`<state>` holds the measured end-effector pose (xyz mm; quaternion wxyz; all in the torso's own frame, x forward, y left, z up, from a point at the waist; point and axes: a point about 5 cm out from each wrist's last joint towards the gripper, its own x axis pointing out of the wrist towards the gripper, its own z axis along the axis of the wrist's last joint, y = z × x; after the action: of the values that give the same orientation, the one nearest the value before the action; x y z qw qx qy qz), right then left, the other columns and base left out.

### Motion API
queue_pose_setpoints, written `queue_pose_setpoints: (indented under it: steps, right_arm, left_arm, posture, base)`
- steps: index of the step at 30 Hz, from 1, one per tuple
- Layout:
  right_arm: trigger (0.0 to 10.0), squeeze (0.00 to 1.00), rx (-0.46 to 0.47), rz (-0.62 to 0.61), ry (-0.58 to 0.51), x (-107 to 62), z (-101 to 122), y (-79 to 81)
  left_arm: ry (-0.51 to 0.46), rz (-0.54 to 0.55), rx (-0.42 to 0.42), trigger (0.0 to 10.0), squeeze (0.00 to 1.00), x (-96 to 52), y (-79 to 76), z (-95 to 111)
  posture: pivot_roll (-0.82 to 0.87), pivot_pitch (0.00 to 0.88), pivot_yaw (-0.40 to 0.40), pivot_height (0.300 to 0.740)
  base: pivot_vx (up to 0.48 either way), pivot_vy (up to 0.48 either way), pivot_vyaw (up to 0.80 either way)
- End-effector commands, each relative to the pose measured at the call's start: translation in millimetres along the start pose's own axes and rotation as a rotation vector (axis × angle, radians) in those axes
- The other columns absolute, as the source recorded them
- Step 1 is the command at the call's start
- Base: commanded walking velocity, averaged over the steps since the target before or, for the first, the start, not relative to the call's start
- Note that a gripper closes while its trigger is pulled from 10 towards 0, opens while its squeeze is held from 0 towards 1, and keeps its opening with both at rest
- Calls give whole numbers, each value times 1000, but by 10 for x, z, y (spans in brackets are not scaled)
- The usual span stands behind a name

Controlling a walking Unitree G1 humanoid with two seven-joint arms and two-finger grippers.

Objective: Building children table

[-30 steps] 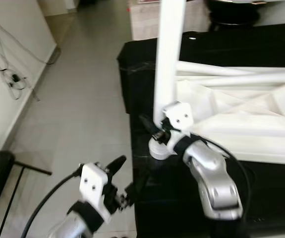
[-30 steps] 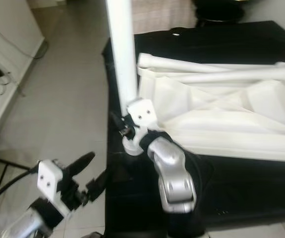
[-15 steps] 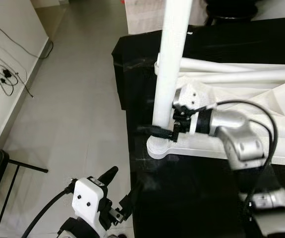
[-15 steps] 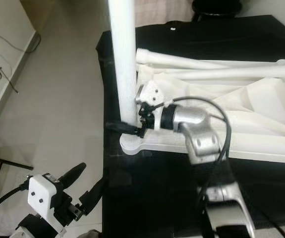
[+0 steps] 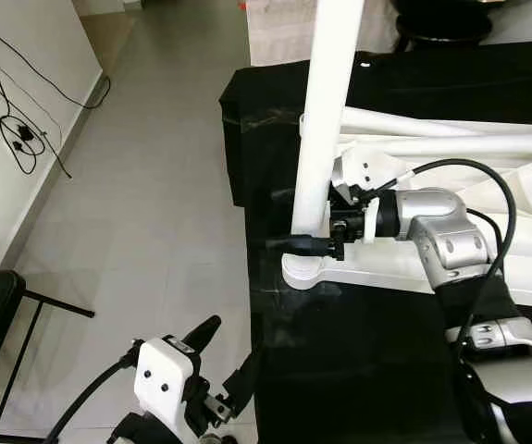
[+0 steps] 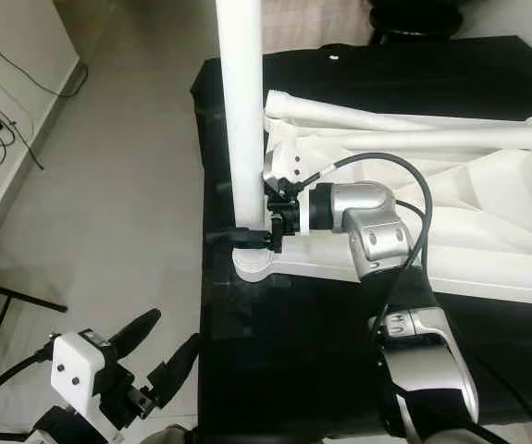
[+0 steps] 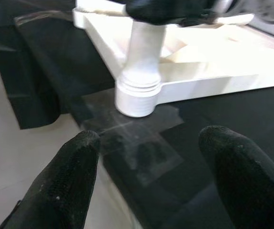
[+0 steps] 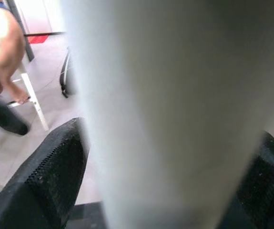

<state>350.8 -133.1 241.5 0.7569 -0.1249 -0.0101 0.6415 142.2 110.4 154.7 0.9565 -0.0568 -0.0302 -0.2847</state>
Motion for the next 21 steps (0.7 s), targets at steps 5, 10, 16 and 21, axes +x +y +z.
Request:
queue_pose_setpoints:
  steps: [5,10,16,21]
  right_arm:
    - [9686,0,23,64,-6,35,-59,-28]
    - [0,0,42,98,1,15,-113,-26]
    - [0,0,67,24,-7,-45,-307,24]
    - [0,0,69,-55,-33,-85,-378,161]
  left_arm:
    - [-8,-21,1,10000,0,2,-23,-9]
    - [-9,-32,-2,10000,0,11,-27,-9]
    - [-19,-44,-3,10000,0,35,-19,-7]
    - [-23,-47,-5,10000,0,36,-14,-5]
  posture:
    - [46,179,24,740]
    - [39,186,28,740]
    - [4,191,36,740]
    - [-7,198,46,740]
  base:
    - [0,0,0]
    - [0,0,0]
    - [0,0,0]
    - [0,0,0]
